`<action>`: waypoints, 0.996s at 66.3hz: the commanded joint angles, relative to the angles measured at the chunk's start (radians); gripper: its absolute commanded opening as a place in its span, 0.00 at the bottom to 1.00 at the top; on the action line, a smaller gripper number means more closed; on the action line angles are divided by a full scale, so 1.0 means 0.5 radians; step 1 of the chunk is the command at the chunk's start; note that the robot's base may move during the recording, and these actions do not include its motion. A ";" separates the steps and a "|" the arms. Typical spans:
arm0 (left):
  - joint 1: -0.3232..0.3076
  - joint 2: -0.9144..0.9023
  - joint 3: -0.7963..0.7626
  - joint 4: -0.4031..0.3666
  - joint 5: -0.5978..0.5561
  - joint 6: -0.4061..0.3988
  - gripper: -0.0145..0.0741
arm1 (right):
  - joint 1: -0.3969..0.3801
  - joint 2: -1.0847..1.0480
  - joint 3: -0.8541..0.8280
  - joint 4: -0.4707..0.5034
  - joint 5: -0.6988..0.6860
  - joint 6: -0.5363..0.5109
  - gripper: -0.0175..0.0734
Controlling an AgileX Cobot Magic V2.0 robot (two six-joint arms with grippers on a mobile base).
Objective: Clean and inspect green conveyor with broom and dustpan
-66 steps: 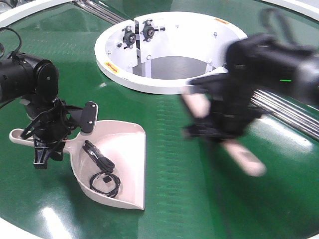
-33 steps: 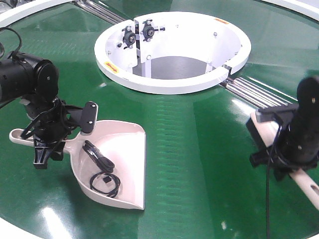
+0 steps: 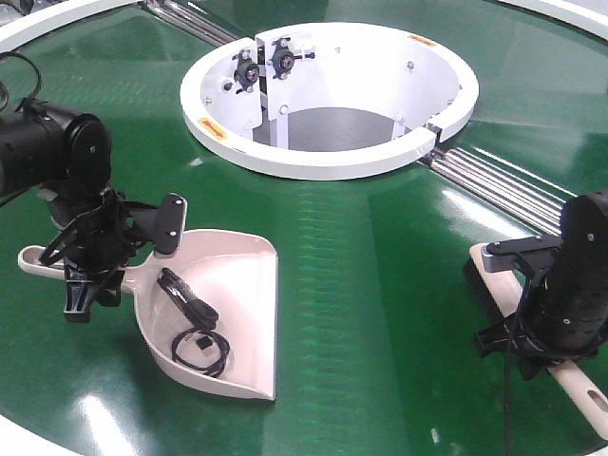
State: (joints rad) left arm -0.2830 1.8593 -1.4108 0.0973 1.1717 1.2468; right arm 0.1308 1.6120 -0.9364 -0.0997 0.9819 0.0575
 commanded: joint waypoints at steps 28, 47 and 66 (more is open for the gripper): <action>-0.005 -0.098 -0.060 -0.008 -0.013 -0.019 0.15 | -0.013 -0.087 -0.036 0.047 0.001 -0.053 0.28; -0.003 -0.094 -0.060 -0.009 -0.026 -0.044 0.16 | -0.013 -0.028 -0.036 0.062 0.026 -0.067 0.37; -0.003 -0.094 -0.060 -0.009 -0.086 -0.042 0.29 | -0.013 -0.011 -0.036 0.062 0.016 -0.069 0.55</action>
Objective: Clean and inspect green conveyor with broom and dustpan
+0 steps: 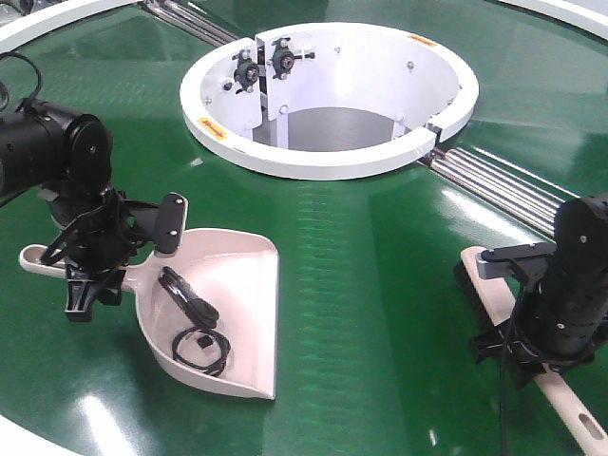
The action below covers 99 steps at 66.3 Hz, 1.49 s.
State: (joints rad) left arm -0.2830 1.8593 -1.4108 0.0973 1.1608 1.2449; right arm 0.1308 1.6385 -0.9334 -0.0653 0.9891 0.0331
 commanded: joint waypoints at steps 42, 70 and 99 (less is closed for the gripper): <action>-0.003 -0.128 -0.060 -0.126 0.060 -0.038 0.80 | -0.013 -0.153 -0.041 -0.007 -0.014 -0.041 0.73; -0.003 -0.463 -0.060 -0.252 0.094 -0.038 0.80 | -0.013 -0.372 -0.138 -0.030 -0.025 -0.066 0.73; -0.003 -0.932 -0.060 -0.253 -0.291 -1.069 0.80 | -0.012 -0.503 -0.919 0.047 -0.044 -0.095 0.73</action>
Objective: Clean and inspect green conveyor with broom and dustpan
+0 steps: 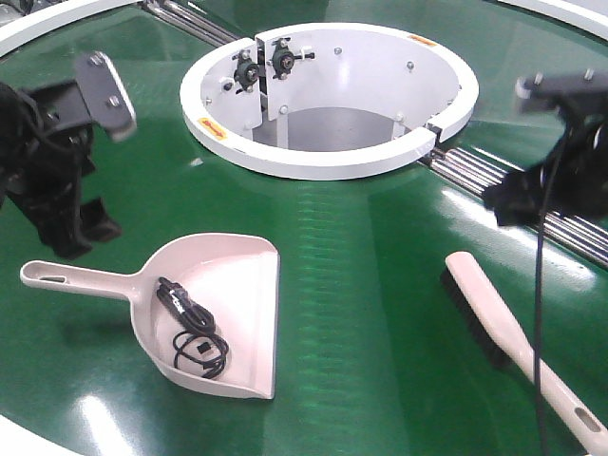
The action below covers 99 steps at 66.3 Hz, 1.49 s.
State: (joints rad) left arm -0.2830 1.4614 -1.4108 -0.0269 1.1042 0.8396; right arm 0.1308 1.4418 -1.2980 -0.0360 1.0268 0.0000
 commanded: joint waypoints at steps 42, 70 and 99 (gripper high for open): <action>-0.003 -0.622 -0.055 0.030 -0.306 -1.032 0.75 | -0.012 -0.931 0.249 0.047 -1.020 -0.072 0.73; -0.003 -1.725 1.077 0.032 -1.168 -1.277 0.65 | -0.012 -1.933 1.171 -0.001 -1.373 -0.152 0.73; -0.003 -2.449 1.951 0.031 -1.300 -1.323 0.65 | -0.012 -2.933 1.809 0.024 -1.337 -0.259 0.73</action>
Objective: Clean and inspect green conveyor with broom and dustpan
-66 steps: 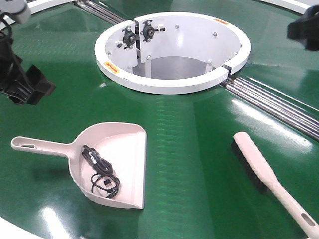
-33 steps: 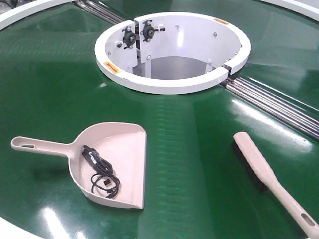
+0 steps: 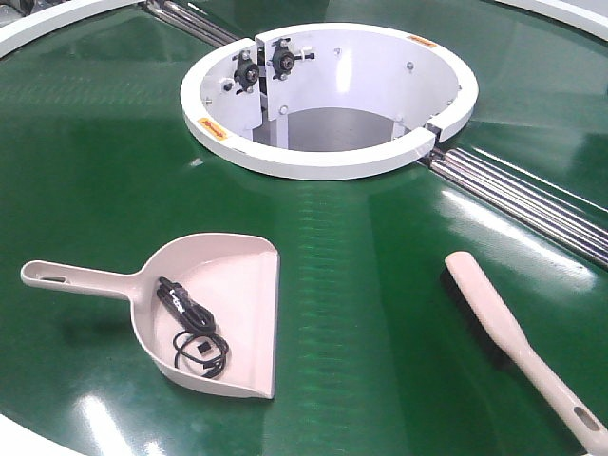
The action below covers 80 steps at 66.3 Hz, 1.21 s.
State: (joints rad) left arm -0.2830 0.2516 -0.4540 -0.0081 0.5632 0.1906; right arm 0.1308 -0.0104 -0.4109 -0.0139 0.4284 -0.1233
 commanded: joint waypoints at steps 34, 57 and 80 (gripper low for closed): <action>-0.003 -0.026 0.406 -0.001 -0.573 -0.225 0.61 | -0.012 -0.029 0.310 0.057 -0.141 0.027 0.59; -0.003 -0.026 0.406 -0.005 -0.582 -0.219 0.15 | -0.012 -0.029 0.310 0.071 -0.174 0.028 0.18; -0.003 -0.026 0.406 -0.007 -0.579 -0.219 0.15 | -0.012 -0.029 0.310 0.071 -0.171 0.028 0.18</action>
State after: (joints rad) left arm -0.2830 0.2262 -0.2232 -0.0059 0.3507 0.0867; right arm 0.1308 -0.0162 -0.2318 0.0216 0.4208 -0.1079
